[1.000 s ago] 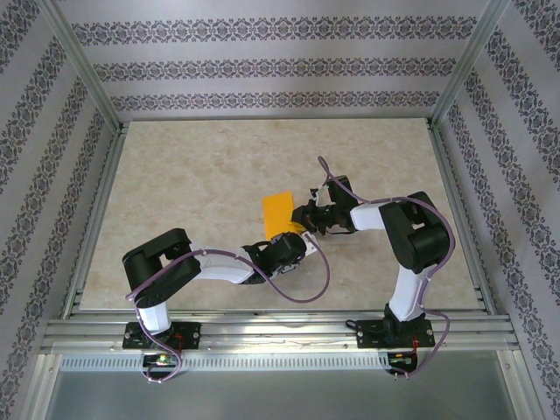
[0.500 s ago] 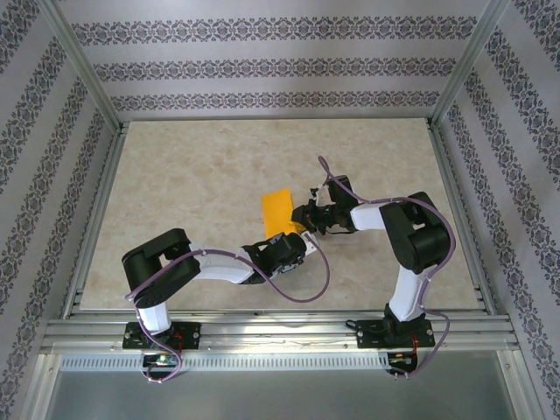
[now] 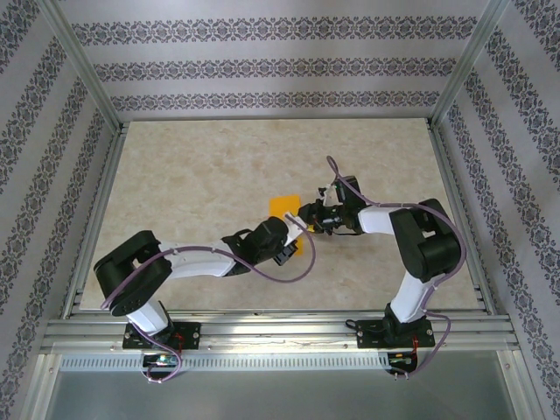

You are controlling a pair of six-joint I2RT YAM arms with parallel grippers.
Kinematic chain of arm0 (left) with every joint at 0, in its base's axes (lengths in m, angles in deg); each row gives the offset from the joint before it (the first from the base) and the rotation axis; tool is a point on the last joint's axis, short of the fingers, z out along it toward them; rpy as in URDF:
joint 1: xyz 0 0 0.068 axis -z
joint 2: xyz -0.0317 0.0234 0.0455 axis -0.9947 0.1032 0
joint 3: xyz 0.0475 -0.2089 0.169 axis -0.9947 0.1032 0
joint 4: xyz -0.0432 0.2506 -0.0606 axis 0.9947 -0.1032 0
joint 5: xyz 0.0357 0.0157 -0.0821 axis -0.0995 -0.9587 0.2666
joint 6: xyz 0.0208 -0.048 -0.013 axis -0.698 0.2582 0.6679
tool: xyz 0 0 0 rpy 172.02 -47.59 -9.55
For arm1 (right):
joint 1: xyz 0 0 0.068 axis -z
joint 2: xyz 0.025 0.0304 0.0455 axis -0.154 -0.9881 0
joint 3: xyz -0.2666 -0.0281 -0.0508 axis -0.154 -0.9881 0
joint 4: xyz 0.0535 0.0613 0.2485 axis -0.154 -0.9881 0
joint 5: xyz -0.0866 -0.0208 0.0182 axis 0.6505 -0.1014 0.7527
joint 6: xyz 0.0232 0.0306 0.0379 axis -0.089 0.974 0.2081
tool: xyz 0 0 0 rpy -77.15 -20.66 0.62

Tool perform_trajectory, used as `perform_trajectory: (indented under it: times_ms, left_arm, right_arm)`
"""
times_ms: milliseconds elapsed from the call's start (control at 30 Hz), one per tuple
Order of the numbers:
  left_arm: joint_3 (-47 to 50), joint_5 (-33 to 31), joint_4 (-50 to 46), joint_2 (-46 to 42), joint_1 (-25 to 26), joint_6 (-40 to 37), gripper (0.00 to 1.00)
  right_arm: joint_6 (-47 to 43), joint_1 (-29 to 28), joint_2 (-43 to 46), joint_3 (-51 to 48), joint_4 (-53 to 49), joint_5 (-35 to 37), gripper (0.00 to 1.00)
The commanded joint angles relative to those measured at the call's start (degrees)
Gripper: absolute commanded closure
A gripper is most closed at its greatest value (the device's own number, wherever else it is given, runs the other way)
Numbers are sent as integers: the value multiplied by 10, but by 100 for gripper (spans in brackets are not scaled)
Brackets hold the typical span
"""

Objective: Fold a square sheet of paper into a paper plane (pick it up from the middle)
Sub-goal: Fold the triangle a second time at the center of the table.

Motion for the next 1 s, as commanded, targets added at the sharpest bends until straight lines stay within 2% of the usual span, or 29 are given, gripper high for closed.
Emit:
perform_trajectory:
  times_ms: [0,133,333,400,533,700,967]
  left_arm:
    - [18,104,38,-20,-24,76,100]
    - [23,166,54,-21,-49,111,100]
    - [37,214,87,-17,-77,152,100]
    - [40,224,97,-16,-85,167,100]
    - [43,235,107,-15,-95,186,100]
    - [39,236,100,-12,-98,191,100]
    - [38,225,84,-10,-98,187,100]
  right_arm:
    - [-22,11,35,-19,-19,28,68]
    - [-36,14,75,-40,-31,63,62]
    - [-50,14,145,-89,-30,115,62]
    - [-52,14,164,-105,-35,121,67]
    - [-35,9,191,-138,-34,125,84]
    - [-32,-29,197,-149,-25,128,99]
    - [-25,-82,134,-117,-25,136,100]
